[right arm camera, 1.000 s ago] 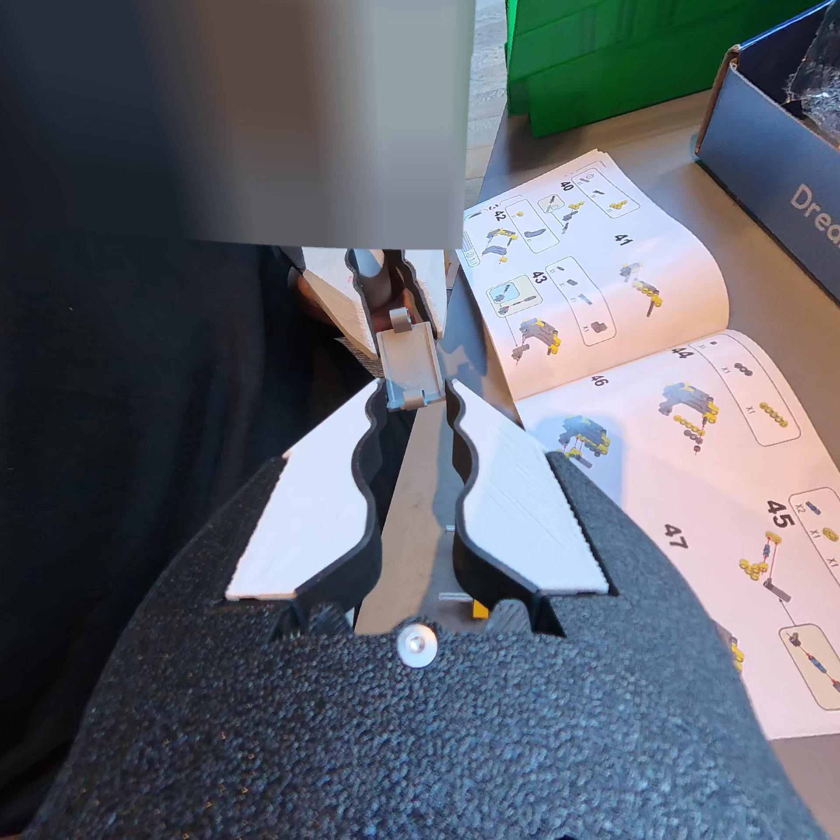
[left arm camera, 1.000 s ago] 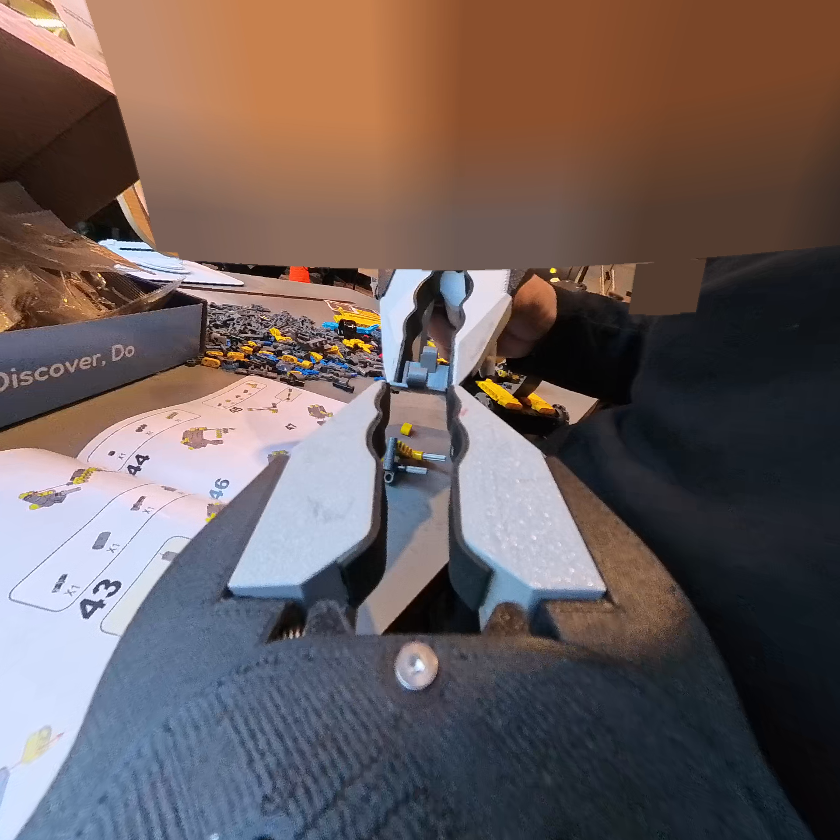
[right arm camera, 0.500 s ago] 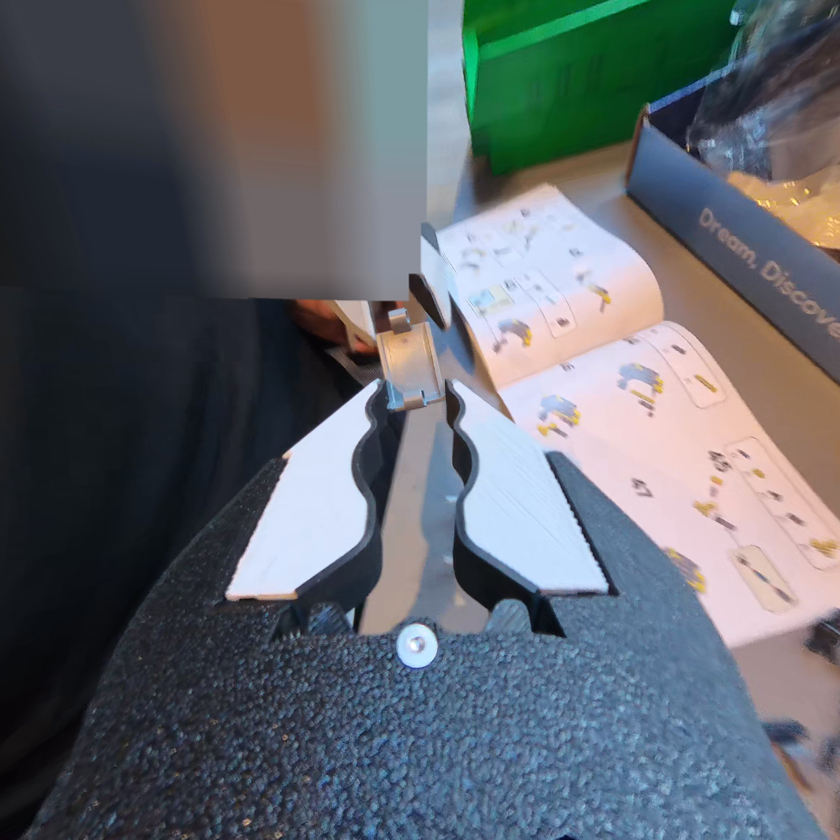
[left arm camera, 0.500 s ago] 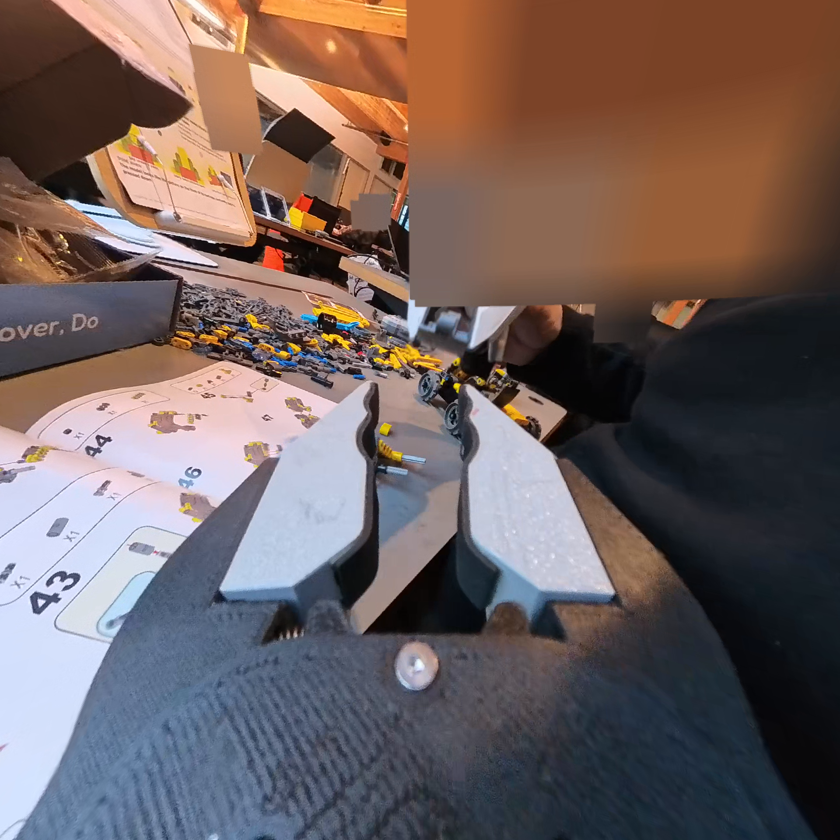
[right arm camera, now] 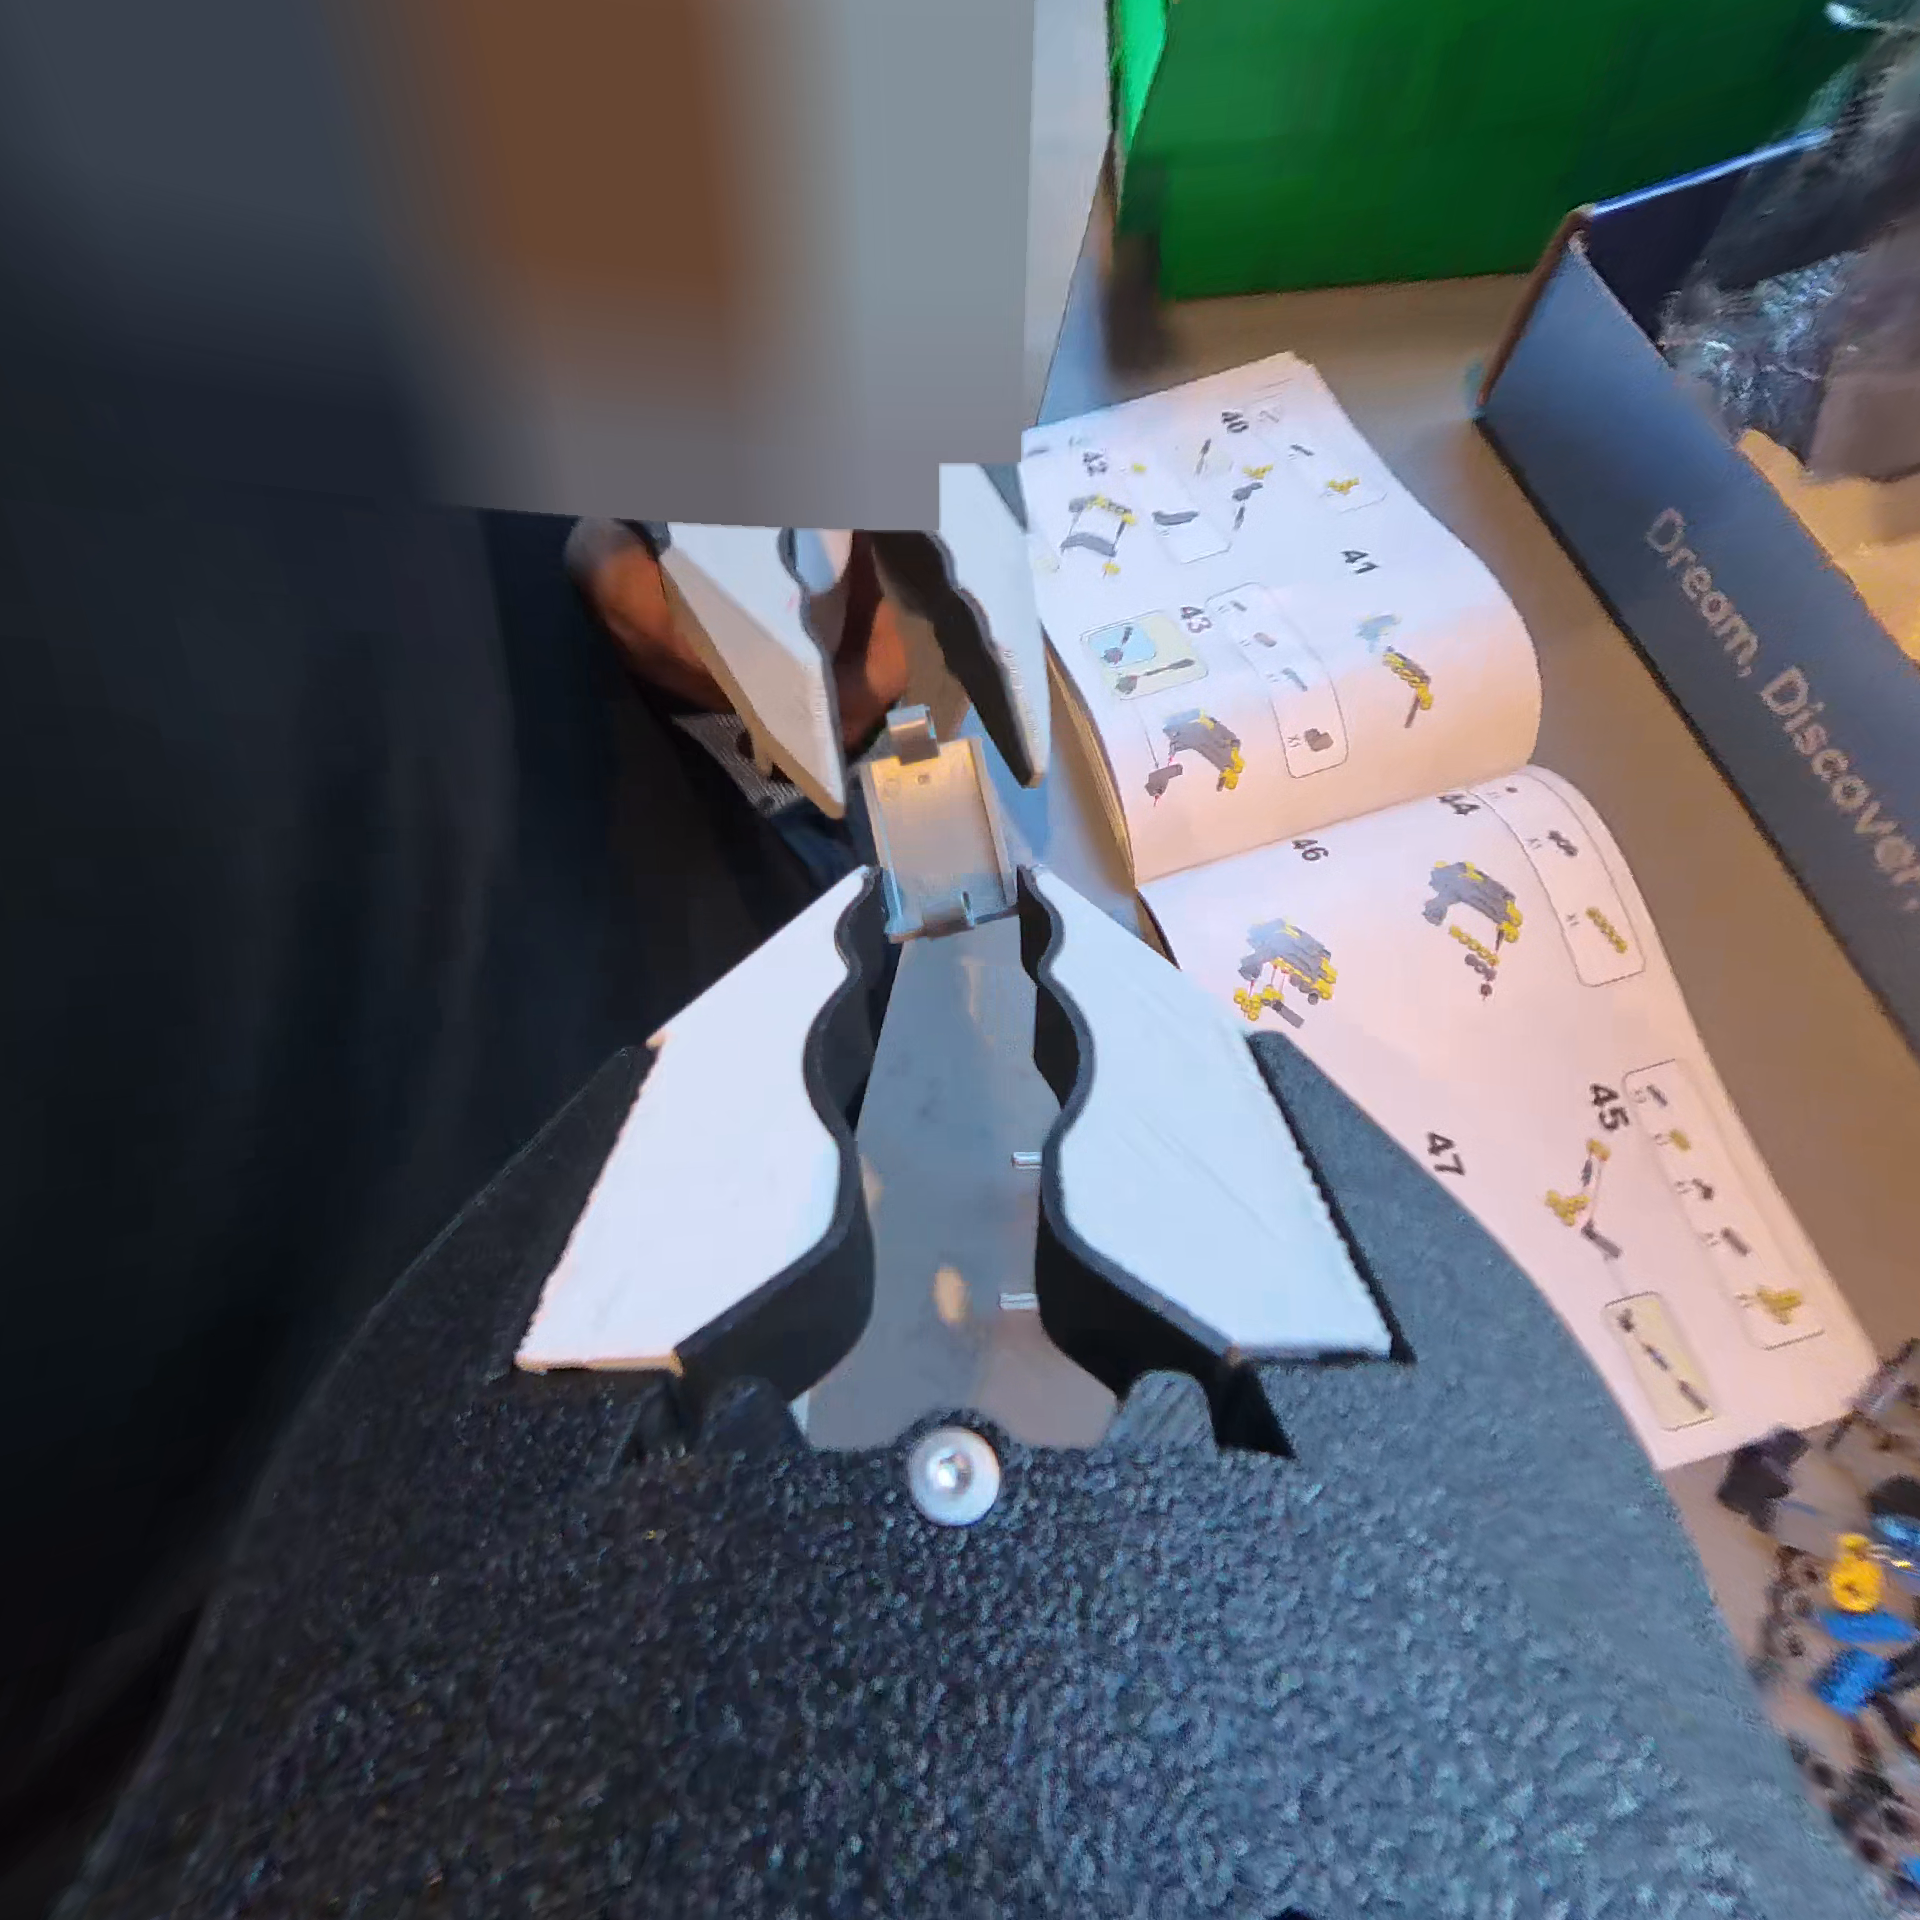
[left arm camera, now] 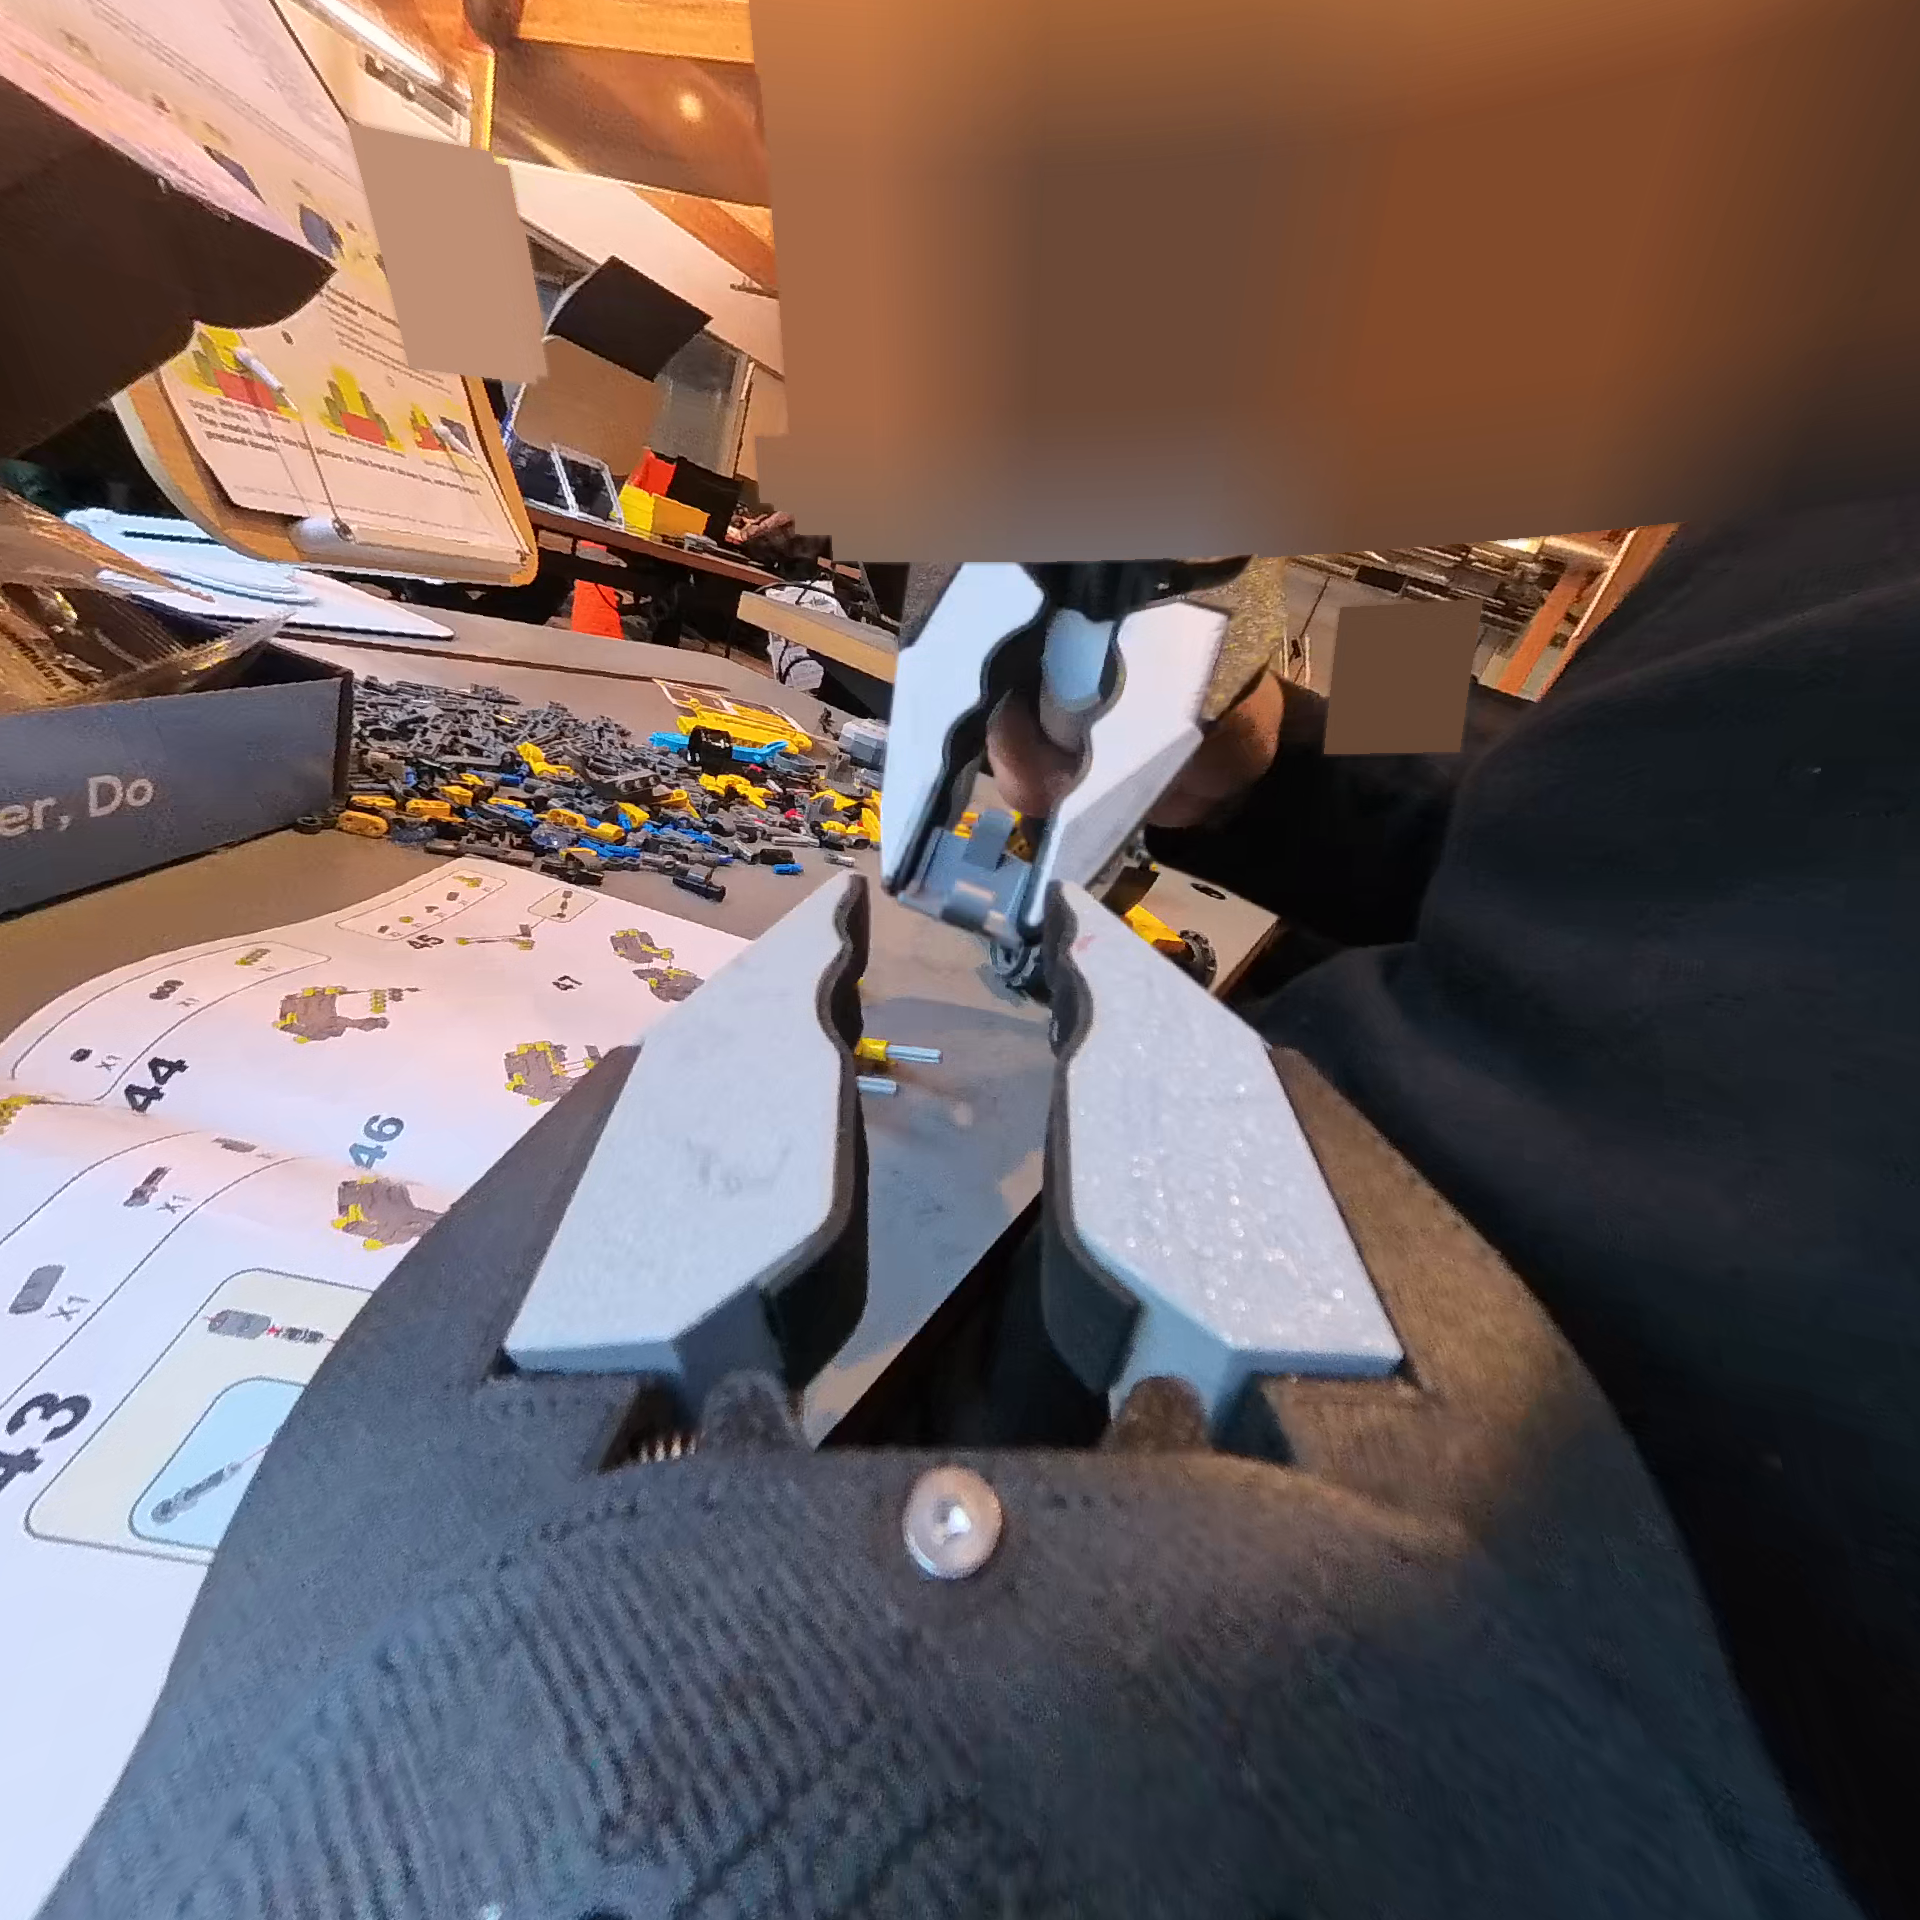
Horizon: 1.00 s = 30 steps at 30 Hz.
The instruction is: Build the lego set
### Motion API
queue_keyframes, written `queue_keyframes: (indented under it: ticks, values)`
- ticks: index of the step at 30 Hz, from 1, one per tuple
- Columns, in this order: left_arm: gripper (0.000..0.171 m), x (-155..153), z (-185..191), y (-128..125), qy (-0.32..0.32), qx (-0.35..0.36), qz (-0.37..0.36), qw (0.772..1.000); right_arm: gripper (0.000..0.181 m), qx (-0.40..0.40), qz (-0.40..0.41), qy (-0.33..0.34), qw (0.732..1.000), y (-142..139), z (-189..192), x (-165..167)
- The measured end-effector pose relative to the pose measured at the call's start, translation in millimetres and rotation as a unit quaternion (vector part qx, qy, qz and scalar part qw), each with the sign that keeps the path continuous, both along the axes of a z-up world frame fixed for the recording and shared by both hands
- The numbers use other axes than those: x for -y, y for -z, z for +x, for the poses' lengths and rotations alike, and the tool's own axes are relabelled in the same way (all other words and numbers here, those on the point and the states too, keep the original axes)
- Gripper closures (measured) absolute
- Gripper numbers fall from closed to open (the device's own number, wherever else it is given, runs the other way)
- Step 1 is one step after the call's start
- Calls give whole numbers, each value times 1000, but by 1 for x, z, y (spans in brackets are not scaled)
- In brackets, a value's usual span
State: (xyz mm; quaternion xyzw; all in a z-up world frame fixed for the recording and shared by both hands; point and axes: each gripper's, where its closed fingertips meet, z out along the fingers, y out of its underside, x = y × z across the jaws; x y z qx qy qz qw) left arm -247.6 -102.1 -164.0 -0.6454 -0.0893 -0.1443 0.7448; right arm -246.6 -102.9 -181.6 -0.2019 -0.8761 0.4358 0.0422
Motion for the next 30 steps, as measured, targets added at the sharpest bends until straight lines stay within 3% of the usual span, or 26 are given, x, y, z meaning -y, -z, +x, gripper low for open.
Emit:
queue_keyframes:
  ticks: [17, 30]
  values:
    - [154, -3, 17, 2, 23, -57, -14, 998, 156, -23, 26, -22, 999, -8, 8, -4]
    - [147, 2, 21, -10, 24, -71, 13, 997, 156, 28, -71, -24, 997, -10, 17, 7]
